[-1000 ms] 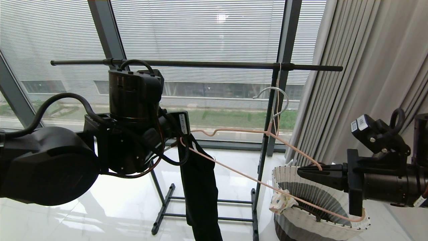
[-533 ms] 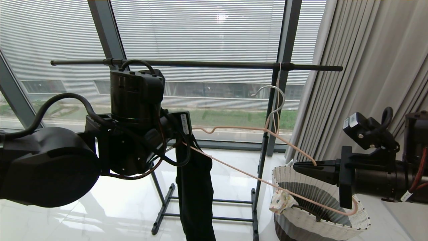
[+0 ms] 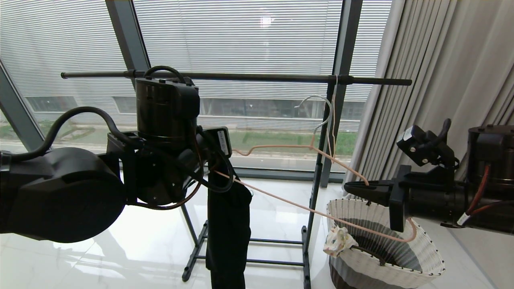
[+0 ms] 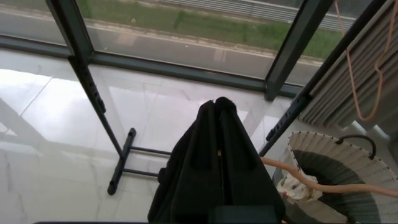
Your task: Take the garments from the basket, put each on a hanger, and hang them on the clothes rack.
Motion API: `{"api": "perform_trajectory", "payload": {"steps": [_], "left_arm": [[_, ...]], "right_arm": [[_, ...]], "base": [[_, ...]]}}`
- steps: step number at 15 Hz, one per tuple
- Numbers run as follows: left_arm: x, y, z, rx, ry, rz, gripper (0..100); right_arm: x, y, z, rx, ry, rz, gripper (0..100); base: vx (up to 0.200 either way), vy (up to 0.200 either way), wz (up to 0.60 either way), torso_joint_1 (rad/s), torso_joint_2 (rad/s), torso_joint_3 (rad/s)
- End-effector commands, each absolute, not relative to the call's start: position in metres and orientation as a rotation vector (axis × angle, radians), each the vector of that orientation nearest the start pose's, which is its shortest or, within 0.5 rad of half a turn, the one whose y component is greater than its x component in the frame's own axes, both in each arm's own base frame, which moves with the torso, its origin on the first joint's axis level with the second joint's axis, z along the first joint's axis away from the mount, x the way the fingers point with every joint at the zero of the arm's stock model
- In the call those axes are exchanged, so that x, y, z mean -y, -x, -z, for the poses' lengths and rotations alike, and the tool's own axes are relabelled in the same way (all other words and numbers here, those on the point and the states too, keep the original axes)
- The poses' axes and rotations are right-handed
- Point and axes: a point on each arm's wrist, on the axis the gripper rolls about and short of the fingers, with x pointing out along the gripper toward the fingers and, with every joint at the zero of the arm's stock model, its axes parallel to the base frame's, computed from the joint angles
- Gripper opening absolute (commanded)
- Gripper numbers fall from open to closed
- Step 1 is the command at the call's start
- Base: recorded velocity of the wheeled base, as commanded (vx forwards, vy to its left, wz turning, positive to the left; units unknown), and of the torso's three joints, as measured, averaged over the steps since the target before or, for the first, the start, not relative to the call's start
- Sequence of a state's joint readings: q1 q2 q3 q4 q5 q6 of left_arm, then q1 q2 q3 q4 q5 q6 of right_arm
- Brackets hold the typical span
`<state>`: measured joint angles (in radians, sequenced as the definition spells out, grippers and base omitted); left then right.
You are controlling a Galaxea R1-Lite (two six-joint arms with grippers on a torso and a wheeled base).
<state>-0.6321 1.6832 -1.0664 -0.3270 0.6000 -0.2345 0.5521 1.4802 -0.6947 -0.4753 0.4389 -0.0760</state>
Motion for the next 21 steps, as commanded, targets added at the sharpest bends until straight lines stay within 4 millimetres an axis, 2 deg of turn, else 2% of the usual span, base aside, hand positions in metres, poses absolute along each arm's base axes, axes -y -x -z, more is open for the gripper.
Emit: {"api": "perform_trajectory", "payload": {"steps": [1, 7, 10, 14, 21], "left_arm": [[0.175, -0.268, -0.232, -0.223, 0.066, -0.052, 0], [0.169, -0.286, -0.225, -0.220, 0.049, -0.178, 0], [0.172, -0.291, -0.224, -0.218, 0.056, -0.180, 0], [0.180, -0.306, -0.229, -0.192, 0.101, -0.184, 0], [0.182, -0.308, -0.231, -0.185, 0.108, -0.184, 0]], "right_arm": [[-0.144, -0.218, -0.193, -0.309, 0.096, -0.949, 0], [-0.151, -0.228, -0.199, -0.290, 0.083, -0.941, 0], [-0.152, -0.231, -0.200, -0.274, 0.058, -0.928, 0], [-0.163, -0.230, -0.200, -0.262, 0.019, -0.927, 0], [-0.180, -0.237, -0.194, -0.244, -0.012, -0.934, 0]], "base": [[0.000, 0.000, 0.00, 0.000, 0.00, 0.000], [0.000, 0.000, 0.00, 0.000, 0.00, 0.000], [0.000, 0.000, 0.00, 0.000, 0.00, 0.000], [0.000, 0.000, 0.00, 0.000, 0.00, 0.000], [0.000, 0.000, 0.00, 0.000, 0.00, 0.000]]}}
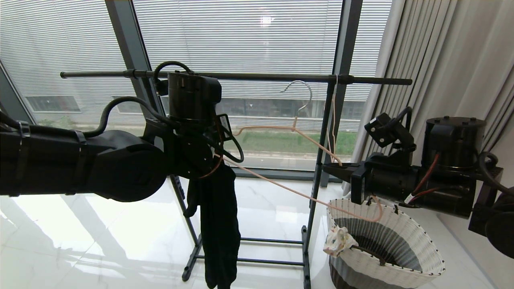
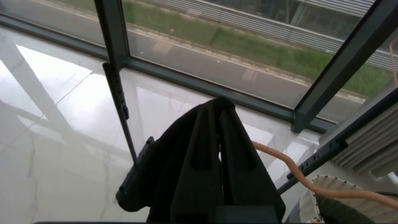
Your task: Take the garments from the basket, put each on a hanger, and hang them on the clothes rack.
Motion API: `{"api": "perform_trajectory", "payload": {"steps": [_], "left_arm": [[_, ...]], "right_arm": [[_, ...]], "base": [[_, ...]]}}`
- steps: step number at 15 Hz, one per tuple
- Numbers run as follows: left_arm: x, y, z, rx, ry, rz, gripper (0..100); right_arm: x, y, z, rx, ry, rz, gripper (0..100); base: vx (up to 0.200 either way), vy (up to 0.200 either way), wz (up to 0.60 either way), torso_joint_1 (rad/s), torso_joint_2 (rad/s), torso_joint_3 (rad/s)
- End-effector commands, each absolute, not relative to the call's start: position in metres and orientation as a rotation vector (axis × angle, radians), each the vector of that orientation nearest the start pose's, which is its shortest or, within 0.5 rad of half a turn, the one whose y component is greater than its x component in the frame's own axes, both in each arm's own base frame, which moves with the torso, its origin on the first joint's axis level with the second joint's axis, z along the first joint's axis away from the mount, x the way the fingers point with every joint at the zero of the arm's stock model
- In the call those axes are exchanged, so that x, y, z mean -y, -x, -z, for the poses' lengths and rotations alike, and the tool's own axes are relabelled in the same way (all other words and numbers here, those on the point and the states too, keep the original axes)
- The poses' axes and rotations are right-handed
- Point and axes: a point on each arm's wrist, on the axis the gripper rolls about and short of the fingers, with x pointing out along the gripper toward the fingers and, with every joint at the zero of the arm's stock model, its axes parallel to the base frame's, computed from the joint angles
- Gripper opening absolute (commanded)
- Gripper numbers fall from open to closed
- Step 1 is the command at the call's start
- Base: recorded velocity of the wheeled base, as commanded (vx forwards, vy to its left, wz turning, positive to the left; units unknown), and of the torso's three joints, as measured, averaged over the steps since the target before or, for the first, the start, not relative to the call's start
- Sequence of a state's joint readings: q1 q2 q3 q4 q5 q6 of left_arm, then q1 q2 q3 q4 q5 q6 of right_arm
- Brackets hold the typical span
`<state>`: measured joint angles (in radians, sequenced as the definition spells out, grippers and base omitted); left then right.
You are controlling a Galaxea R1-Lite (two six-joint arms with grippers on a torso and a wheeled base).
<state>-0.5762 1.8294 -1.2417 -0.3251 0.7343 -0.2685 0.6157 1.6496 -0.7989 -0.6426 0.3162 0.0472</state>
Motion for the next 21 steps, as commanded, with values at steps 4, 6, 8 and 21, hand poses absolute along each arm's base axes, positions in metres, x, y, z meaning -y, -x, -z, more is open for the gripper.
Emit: {"api": "perform_trajectory", "payload": {"steps": [4, 6, 8, 21], "left_arm": [[0.183, -0.306, -0.232, -0.183, 0.108, -0.179, 0], [0.184, -0.306, -0.234, -0.180, 0.111, -0.175, 0], [0.187, -0.300, -0.239, -0.169, 0.119, -0.157, 0], [0.171, -0.297, -0.239, -0.193, 0.048, -0.117, 0]], "right_arm": [[-0.188, -0.241, -0.187, -0.269, -0.007, -0.944, 0], [-0.192, -0.246, -0.181, -0.287, -0.004, -0.943, 0], [-0.197, -0.254, -0.177, -0.293, -0.003, -0.943, 0], [-0.175, -0.264, -0.174, -0.283, 0.044, -0.904, 0]], "base": [[0.000, 0.000, 0.00, 0.000, 0.00, 0.000], [0.000, 0.000, 0.00, 0.000, 0.00, 0.000], [0.000, 0.000, 0.00, 0.000, 0.00, 0.000], [0.000, 0.000, 0.00, 0.000, 0.00, 0.000]]}}
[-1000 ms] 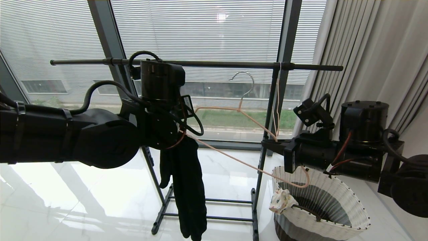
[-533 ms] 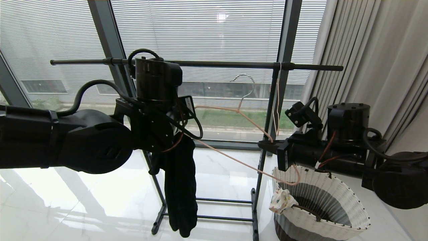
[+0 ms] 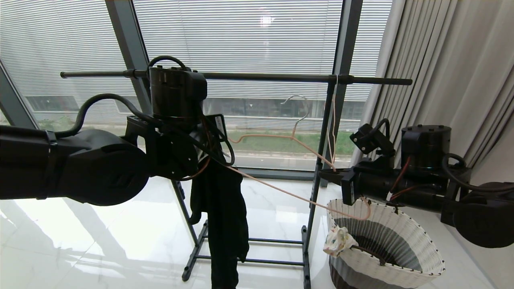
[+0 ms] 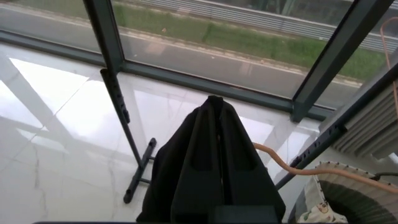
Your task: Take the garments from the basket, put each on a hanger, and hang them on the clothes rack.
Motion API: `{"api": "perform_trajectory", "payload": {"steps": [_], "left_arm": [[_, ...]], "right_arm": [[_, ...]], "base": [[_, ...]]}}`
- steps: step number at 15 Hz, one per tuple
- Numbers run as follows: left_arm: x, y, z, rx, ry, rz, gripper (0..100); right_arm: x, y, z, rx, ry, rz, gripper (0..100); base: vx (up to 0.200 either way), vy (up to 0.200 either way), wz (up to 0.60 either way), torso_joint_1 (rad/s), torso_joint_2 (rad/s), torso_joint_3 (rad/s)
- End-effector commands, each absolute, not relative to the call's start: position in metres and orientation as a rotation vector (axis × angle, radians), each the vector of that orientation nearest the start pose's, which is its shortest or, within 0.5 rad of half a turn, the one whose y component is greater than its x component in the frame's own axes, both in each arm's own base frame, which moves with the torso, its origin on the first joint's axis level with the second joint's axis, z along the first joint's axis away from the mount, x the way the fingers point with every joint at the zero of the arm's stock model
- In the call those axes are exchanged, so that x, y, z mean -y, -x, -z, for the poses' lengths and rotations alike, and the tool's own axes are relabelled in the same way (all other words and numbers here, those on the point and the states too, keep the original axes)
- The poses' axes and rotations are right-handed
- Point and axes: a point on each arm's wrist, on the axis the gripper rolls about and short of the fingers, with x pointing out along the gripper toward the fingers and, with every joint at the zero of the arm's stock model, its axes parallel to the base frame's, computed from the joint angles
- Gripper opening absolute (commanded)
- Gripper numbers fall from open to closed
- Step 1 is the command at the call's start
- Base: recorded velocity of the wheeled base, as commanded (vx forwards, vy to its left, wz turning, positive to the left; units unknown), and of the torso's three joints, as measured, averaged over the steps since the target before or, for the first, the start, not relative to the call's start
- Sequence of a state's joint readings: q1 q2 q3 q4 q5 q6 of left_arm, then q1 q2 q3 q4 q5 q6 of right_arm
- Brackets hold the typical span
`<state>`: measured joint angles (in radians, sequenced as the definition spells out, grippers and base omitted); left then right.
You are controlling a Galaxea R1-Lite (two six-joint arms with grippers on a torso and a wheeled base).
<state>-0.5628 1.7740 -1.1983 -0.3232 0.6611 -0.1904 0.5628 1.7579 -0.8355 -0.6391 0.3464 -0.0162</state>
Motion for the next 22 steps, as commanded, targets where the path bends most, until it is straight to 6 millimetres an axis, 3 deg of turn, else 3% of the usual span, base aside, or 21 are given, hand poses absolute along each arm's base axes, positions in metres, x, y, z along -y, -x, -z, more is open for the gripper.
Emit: {"api": "perform_trajectory", "payload": {"steps": [1, 7, 15, 22], "left_arm": [[0.171, -0.297, -0.239, -0.192, 0.041, -0.109, 0], [0.188, -0.282, -0.239, -0.211, -0.001, 0.053, 0], [0.170, -0.275, -0.238, -0.226, -0.149, 0.248, 0], [0.186, -0.263, -0.240, -0.221, -0.136, 0.359, 0]], "right_arm": [[-0.174, -0.264, -0.172, -0.283, 0.059, -0.906, 0], [-0.176, -0.265, -0.167, -0.288, 0.081, -0.945, 0], [-0.169, -0.266, -0.165, -0.275, 0.165, -0.993, 0], [-0.180, -0.261, -0.169, -0.258, 0.159, -1.044, 0]], "base": [[0.000, 0.000, 0.00, 0.000, 0.00, 0.000], [0.000, 0.000, 0.00, 0.000, 0.00, 0.000], [0.000, 0.000, 0.00, 0.000, 0.00, 0.000], [0.000, 0.000, 0.00, 0.000, 0.00, 0.000]]}}
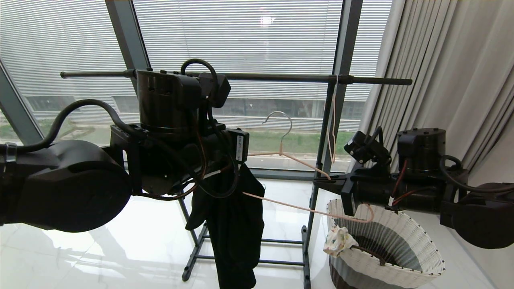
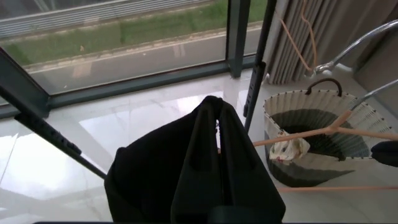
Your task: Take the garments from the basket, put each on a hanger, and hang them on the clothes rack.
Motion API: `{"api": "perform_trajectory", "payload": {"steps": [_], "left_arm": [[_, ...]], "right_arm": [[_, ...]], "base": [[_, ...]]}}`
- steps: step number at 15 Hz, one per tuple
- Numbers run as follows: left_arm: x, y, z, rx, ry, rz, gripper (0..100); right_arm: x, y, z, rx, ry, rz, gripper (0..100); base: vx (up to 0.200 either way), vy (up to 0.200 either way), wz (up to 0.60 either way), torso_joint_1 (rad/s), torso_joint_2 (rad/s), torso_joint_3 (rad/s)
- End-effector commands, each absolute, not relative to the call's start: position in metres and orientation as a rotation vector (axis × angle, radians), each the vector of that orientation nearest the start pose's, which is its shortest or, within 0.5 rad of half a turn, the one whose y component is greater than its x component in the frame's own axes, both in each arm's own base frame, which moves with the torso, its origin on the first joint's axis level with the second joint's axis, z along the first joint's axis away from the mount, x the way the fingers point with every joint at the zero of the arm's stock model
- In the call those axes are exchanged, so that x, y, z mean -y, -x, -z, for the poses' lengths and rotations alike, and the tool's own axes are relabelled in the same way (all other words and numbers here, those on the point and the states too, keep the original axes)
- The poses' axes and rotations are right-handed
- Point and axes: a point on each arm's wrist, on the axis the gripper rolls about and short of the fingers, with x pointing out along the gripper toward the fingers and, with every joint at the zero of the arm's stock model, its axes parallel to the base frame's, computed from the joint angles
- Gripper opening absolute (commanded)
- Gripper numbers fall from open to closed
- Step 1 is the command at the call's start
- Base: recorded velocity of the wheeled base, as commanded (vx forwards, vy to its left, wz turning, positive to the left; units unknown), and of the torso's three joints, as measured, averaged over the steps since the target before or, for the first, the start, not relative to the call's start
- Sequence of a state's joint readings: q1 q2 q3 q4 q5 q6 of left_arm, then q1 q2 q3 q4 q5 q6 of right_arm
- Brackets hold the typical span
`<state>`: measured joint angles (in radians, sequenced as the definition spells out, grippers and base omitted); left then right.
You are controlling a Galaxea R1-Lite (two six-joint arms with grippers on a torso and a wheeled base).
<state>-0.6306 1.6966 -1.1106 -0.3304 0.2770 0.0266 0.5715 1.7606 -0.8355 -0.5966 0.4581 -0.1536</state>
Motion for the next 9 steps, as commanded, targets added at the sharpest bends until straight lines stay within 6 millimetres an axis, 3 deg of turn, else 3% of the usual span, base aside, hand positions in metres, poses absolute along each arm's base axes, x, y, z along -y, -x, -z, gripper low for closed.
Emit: {"api": "perform_trajectory", "payload": {"steps": [1, 4, 9], "left_arm": [[0.182, -0.264, -0.243, -0.209, -0.131, 0.347, 0], [0.163, -0.270, -0.252, -0.185, -0.118, 0.291, 0], [0.157, -0.270, -0.254, -0.179, -0.115, 0.278, 0]], "right_arm": [[-0.178, -0.259, -0.173, -0.251, 0.146, -1.039, 0], [-0.168, -0.255, -0.186, -0.220, 0.124, -1.019, 0], [-0.159, -0.251, -0.197, -0.201, 0.087, -1.007, 0]], "base": [[0.000, 0.000, 0.00, 0.000, 0.00, 0.000], [0.000, 0.000, 0.00, 0.000, 0.00, 0.000], [0.000, 0.000, 0.00, 0.000, 0.00, 0.000]]}}
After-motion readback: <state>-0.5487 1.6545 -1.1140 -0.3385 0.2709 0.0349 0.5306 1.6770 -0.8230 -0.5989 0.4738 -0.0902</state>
